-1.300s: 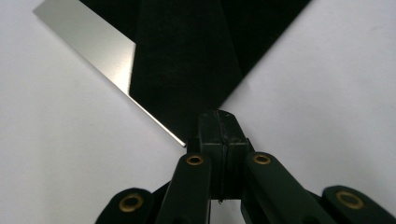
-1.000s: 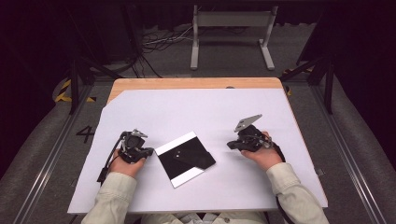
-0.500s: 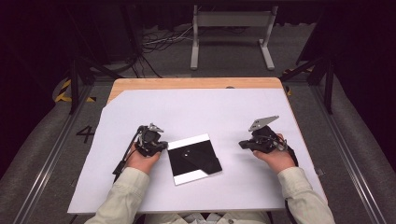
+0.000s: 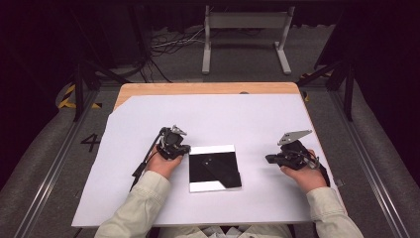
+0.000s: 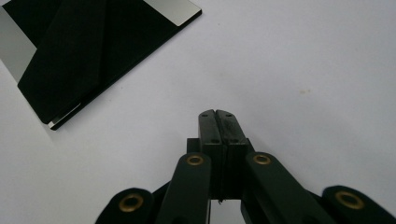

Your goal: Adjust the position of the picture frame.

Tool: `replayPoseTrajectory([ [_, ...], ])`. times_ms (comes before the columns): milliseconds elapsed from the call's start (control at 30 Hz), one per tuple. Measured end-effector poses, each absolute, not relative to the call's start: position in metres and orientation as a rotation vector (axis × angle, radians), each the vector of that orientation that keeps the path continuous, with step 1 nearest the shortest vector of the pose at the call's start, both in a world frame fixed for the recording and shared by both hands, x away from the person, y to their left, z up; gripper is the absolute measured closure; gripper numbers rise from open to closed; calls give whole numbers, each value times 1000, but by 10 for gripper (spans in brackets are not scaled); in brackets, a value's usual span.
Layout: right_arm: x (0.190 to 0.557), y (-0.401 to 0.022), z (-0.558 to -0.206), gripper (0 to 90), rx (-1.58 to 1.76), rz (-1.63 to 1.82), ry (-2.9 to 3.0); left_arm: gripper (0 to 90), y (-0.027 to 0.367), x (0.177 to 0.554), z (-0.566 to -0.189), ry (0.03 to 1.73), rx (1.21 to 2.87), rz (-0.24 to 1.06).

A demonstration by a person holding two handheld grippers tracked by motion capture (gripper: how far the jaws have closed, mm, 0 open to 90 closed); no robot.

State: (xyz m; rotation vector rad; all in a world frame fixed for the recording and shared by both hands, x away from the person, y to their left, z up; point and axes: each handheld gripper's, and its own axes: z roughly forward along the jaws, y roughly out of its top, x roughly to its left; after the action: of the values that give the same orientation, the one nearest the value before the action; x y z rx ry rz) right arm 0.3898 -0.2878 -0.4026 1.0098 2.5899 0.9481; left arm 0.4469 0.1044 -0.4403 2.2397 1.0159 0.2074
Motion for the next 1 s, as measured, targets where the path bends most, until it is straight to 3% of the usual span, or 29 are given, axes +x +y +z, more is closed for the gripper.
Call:
replayPoseTrajectory([
  [233,387,-288,-403,900,1005,948,2590,900,106,450,-444,951,2221,202],
  [600,387,-284,-399,899,969,982,2569,836,107,432,-427,874,2262,334],
  [700,386,-285,-397,899,956,1000,2566,822,114,418,-417,755,2301,377],
  [1000,382,-290,-388,898,902,1047,2569,799,125,403,-403,695,2251,351],
])
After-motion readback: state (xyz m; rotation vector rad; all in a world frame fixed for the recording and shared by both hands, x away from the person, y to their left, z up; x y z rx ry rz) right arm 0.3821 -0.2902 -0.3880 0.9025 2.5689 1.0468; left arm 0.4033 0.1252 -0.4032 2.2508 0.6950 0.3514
